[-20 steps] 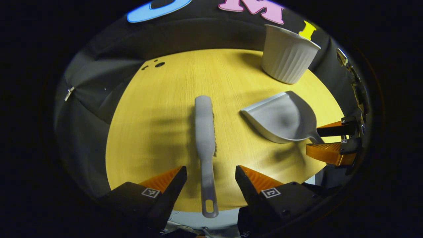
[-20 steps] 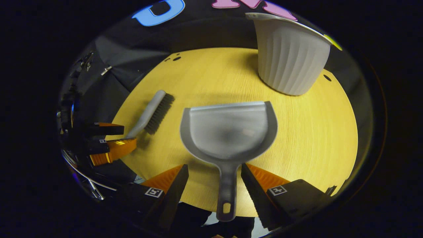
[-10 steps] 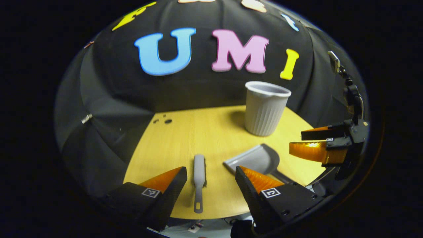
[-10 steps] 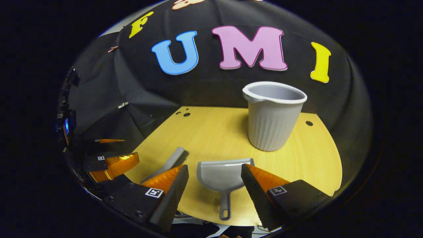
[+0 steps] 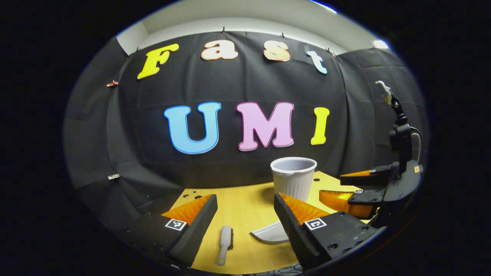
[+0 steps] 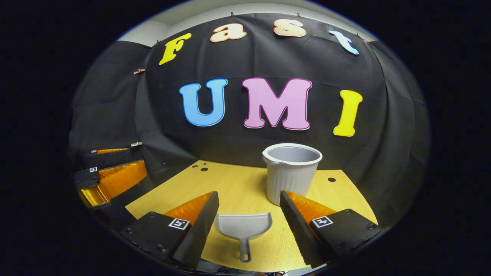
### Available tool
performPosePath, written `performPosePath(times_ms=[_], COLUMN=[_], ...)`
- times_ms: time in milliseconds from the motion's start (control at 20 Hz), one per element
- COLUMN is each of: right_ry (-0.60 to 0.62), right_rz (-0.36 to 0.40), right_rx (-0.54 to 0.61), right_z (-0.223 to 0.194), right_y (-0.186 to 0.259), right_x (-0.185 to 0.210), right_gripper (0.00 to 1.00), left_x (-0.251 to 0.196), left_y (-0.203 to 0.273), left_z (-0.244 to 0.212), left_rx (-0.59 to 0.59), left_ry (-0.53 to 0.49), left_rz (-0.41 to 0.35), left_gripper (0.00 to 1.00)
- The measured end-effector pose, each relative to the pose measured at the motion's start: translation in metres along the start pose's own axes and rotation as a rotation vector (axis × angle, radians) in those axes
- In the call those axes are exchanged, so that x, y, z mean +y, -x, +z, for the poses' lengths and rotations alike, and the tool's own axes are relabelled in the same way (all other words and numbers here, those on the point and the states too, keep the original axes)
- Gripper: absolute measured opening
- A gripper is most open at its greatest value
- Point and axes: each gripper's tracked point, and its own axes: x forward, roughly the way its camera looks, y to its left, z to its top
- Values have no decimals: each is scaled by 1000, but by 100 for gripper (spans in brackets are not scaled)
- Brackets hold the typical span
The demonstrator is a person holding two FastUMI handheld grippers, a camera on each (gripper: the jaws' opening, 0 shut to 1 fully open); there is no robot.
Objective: Pick up the small broom and dustpan from the desktop, sweep the trash into the dustpan with the broom, and then empty the trash into the garbage bin.
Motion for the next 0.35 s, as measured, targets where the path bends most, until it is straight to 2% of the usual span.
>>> performPosePath(times_ms=[350], right_ry=[-21], right_rz=[-57], right_rx=[-22], right_z=[3], right_y=[8], right_x=[-18], right_gripper=[99], left_x=[-2], left_y=[1], left_z=[-2], left_rx=[6], left_ry=[46], left_rz=[-44], left_gripper=[95])
